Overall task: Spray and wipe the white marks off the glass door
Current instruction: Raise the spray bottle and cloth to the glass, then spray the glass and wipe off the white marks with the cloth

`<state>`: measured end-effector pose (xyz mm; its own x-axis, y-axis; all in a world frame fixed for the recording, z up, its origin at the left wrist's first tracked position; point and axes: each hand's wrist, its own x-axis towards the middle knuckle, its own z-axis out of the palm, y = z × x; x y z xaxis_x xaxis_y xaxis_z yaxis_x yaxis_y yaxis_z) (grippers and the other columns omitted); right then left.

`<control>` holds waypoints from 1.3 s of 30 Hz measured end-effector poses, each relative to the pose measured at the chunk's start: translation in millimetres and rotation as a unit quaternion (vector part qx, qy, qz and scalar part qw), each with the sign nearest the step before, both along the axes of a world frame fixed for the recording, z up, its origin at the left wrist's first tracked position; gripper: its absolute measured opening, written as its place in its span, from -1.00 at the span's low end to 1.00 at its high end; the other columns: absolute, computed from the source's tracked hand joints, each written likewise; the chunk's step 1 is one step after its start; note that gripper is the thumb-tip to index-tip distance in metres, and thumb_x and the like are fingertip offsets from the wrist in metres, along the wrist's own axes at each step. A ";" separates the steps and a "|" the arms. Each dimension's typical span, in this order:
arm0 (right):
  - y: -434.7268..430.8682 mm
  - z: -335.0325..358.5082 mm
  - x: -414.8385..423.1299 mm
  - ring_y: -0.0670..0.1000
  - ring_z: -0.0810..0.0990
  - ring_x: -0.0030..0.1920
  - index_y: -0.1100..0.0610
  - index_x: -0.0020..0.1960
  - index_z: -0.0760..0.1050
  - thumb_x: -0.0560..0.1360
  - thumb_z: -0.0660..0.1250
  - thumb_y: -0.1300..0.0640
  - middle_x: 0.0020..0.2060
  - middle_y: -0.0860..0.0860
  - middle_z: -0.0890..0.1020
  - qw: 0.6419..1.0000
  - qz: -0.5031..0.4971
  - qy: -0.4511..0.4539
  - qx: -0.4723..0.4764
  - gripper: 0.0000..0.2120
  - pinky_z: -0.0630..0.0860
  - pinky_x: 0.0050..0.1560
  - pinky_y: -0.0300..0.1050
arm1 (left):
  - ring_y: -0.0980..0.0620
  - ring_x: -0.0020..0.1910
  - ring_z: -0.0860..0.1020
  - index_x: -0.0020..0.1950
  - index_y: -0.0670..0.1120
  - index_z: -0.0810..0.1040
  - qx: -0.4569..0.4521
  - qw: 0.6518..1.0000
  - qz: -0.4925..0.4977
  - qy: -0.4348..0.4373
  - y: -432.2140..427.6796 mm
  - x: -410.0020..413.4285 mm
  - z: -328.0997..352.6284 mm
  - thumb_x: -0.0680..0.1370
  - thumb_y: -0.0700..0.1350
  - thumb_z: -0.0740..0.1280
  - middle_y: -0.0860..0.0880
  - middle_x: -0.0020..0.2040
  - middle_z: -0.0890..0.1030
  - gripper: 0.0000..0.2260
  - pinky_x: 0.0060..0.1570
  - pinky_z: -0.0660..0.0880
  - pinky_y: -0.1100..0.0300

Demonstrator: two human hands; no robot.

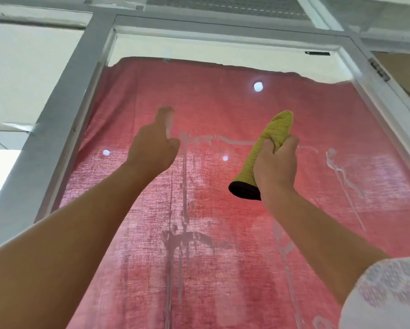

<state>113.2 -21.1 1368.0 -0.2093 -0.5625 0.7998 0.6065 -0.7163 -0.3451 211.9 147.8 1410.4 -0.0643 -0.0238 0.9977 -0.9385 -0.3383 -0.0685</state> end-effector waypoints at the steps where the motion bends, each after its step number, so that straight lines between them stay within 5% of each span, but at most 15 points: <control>1: 0.8 3.4 1.1 0.20 0.53 -0.04 0.13 0.21 0.25 0.59 0.08 0.10 0.04 0.18 0.49 1.000 -0.011 0.001 -0.002 -0.78 0.49 -0.15 0.05 | -0.09 -0.48 0.43 0.41 -0.02 0.23 -0.009 1.000 0.005 -0.007 2.5 1.5 -0.4 0.48 -0.29 0.18 -0.29 -0.30 0.53 -0.49 -0.42 0.54 -0.14; 3: 3.8 8.8 4.3 0.23 0.50 0.05 0.14 0.25 0.28 0.56 0.10 0.12 0.07 0.19 0.47 0.998 -0.066 0.006 -0.023 -0.73 0.50 -0.11 0.11 | -0.13 -0.46 0.46 0.41 0.00 0.23 -0.022 1.000 0.010 -0.019 8.3 5.8 -1.2 0.48 -0.29 0.18 -0.29 -0.29 0.53 -0.48 -0.45 0.53 -0.14; 6: 9.7 12.4 9.6 0.16 0.36 0.17 0.07 0.39 0.27 0.60 0.11 0.14 0.18 0.13 0.42 0.964 -0.244 0.036 -0.103 -0.64 0.28 -0.15 -0.06 | -0.15 -0.45 0.46 0.42 0.00 0.23 -0.035 0.999 0.009 -0.017 15.3 13.8 -1.6 0.47 -0.28 0.19 -0.22 -0.34 0.50 -0.48 -0.44 0.53 -0.06; 13: 25.3 20.6 44.9 0.14 0.31 0.12 0.09 0.37 0.32 0.53 0.21 0.32 0.27 0.11 0.38 0.781 -0.510 0.166 -0.319 -0.57 0.20 -0.38 -0.20 | -0.07 -0.46 0.42 0.44 -0.03 0.23 -0.022 0.999 0.036 -0.018 20.4 25.3 -10.9 0.49 -0.25 0.20 -0.16 -0.34 0.49 -0.48 -0.45 0.39 0.14; 17: 19.4 40.1 44.6 0.19 0.28 0.22 0.13 0.37 0.30 0.51 0.17 0.39 0.32 0.18 0.24 0.838 -0.478 0.178 -0.196 -0.55 0.28 -0.20 -0.15 | -0.08 -0.45 0.45 0.45 -0.03 0.23 -0.008 0.999 0.046 -0.023 22.0 30.7 -19.0 0.51 -0.24 0.22 -0.15 -0.34 0.50 -0.49 -0.46 0.35 0.17; 20: 20.3 59.9 50.1 0.22 0.28 0.27 0.17 0.32 0.30 0.48 0.19 0.36 0.34 0.15 0.25 0.846 -0.479 0.202 -0.118 -0.57 0.12 -0.31 -0.22 | -0.08 -0.46 0.45 0.45 0.02 0.20 -0.005 0.999 0.045 -0.022 23.7 33.8 -23.5 0.51 -0.23 0.22 -0.14 -0.33 0.51 -0.47 -0.47 0.36 0.15; 26: 14.5 43.2 59.1 0.15 0.34 0.07 0.13 0.38 0.35 0.50 0.15 0.34 0.31 0.05 0.42 0.772 -0.487 0.140 -0.383 -0.55 0.27 -0.09 -0.12 | -0.04 -0.41 0.46 0.47 0.03 0.17 -0.044 0.996 0.076 -0.010 29.3 38.3 -29.2 0.52 -0.19 0.22 -0.08 -0.32 0.49 -0.46 -0.42 0.34 0.18; 31: -9.9 67.5 49.0 0.19 0.36 0.21 0.13 0.41 0.27 0.55 0.12 0.31 0.30 0.06 0.43 0.846 -0.480 0.163 -0.164 -0.56 0.12 -0.18 -0.15 | -0.01 -0.45 0.42 0.47 0.00 0.18 -0.044 0.995 0.085 -0.015 28.7 41.1 -34.4 0.52 -0.19 0.22 -0.07 -0.36 0.46 -0.48 -0.44 0.25 0.22; 32: -4.4 72.6 50.7 0.23 0.31 0.28 0.15 0.43 0.22 0.54 0.11 0.31 0.33 0.08 0.39 0.852 -0.469 0.178 -0.149 -0.54 0.23 -0.13 -0.18 | 0.00 -0.46 0.41 0.47 0.00 0.18 -0.045 0.995 0.087 -0.015 28.4 41.4 -34.4 0.52 -0.19 0.22 -0.06 -0.37 0.45 -0.48 -0.44 0.23 0.23; 35: 20.2 70.4 59.0 0.25 0.23 0.26 0.15 0.46 0.18 0.52 0.08 0.34 0.40 0.09 0.31 0.839 -0.438 0.207 -0.249 -0.49 0.36 0.14 0.05 | 0.00 -0.46 0.40 0.47 0.02 0.17 -0.048 0.995 0.084 -0.008 27.3 41.8 -33.7 0.52 -0.18 0.21 -0.06 -0.37 0.45 -0.48 -0.43 0.23 0.22; 37: 24.7 56.9 60.8 0.09 0.20 0.08 0.11 0.45 0.23 0.52 0.07 0.34 0.36 0.05 0.38 0.800 -0.439 0.183 -0.365 -0.49 0.28 0.06 0.00 | 0.00 -0.44 0.41 0.47 0.01 0.17 -0.050 0.995 0.081 -0.005 26.6 42.9 -33.6 0.53 -0.17 0.20 -0.05 -0.35 0.45 -0.48 -0.42 0.23 0.21; 39: 17.5 44.6 54.1 0.02 0.16 0.04 0.04 0.43 0.29 0.51 0.09 0.36 0.29 -0.02 0.46 0.801 -0.422 0.155 -0.396 -0.48 0.16 -0.02 -0.07 | -0.02 -0.40 0.43 0.47 0.02 0.17 -0.054 0.996 0.076 0.002 26.6 43.8 -32.8 0.53 -0.16 0.20 -0.05 -0.32 0.46 -0.48 -0.41 0.25 0.20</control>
<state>167.2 -3.6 1412.6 0.0302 0.3844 0.9227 -0.2361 -0.8942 0.3803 255.7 174.4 1377.5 -0.0637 0.0751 0.9951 -0.8757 -0.4825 -0.0196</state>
